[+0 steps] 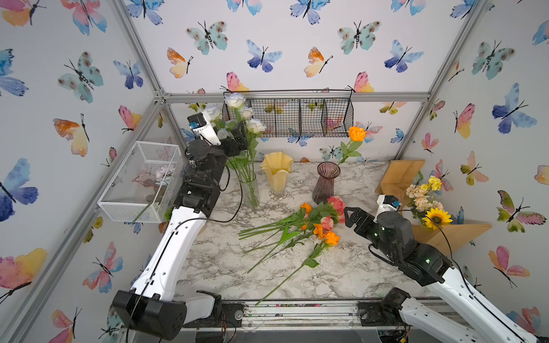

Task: Arrange the flowers in different vases according to their colors
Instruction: Insert the flower into the vase, then pick up the flower at the center of the board.

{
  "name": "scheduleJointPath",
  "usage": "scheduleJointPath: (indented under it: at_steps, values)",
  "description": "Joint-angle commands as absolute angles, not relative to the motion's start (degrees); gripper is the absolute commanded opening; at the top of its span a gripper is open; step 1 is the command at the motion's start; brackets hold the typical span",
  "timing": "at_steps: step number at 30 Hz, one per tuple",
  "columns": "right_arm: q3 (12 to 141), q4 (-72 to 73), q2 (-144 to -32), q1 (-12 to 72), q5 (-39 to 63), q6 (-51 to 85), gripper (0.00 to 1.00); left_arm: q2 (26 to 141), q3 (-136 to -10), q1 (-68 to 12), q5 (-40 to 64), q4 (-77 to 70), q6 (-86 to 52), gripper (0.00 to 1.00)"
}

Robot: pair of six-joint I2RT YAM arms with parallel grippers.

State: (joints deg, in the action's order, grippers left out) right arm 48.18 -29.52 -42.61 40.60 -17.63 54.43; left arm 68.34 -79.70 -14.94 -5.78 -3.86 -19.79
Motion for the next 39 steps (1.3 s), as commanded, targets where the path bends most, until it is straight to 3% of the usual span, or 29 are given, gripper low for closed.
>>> scheduleJointPath:
  at_steps: [1, 9, 16, 25, 39]
  values:
    - [46.5, -32.3, -42.1, 40.6, -13.4, 56.8, 0.94, 61.0, -77.8, -14.6, -4.4, 1.3, -20.4, 0.99]
    - [42.2, -36.7, -41.6, 40.6, -4.7, 60.9, 0.91, 44.8, -69.0, -15.3, -4.2, 20.8, -15.9, 0.99]
    - [35.8, -35.6, -47.5, 41.2, 6.7, 66.0, 0.76, 36.4, -61.3, -15.6, -0.8, 29.9, -15.0, 0.99]
    - [33.7, -33.0, -54.1, 44.3, 0.0, 69.7, 0.61, 32.4, -51.1, -17.5, 2.8, 31.3, -13.5, 0.99]
    - [35.4, -22.2, -69.9, 45.5, -2.3, 72.9, 0.51, 32.2, -45.4, -20.5, 8.4, 28.5, -17.1, 0.99]
